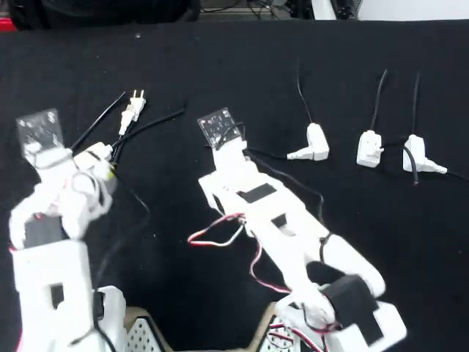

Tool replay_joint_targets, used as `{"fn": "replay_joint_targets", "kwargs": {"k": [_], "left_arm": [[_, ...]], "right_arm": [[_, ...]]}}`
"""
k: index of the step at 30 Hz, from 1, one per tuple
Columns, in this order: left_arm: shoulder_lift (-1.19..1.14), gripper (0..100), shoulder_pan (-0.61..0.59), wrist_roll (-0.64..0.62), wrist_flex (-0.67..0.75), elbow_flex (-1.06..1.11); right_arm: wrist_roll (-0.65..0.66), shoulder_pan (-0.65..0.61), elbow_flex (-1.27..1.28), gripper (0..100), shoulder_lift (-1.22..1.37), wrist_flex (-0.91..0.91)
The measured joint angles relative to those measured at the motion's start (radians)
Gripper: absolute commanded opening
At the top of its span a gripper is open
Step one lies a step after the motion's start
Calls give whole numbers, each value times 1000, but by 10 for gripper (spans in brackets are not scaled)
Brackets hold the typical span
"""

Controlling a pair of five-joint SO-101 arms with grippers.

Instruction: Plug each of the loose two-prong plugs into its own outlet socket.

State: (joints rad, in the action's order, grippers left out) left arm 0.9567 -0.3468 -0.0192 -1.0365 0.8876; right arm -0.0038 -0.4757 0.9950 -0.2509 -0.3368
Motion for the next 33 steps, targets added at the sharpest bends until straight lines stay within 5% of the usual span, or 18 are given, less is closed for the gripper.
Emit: {"fn": "replay_joint_targets", "kwargs": {"k": [9,20,33], "left_arm": [[-485,306,-112,178,-89,-367],[-1014,306,-78,680,-101,-747],[-1412,306,-23,724,-101,-1063]], "right_arm": [[0,0,80,181,-49,97],[0,0,80,181,-49,98],[0,0,80,181,-49,98]]}}
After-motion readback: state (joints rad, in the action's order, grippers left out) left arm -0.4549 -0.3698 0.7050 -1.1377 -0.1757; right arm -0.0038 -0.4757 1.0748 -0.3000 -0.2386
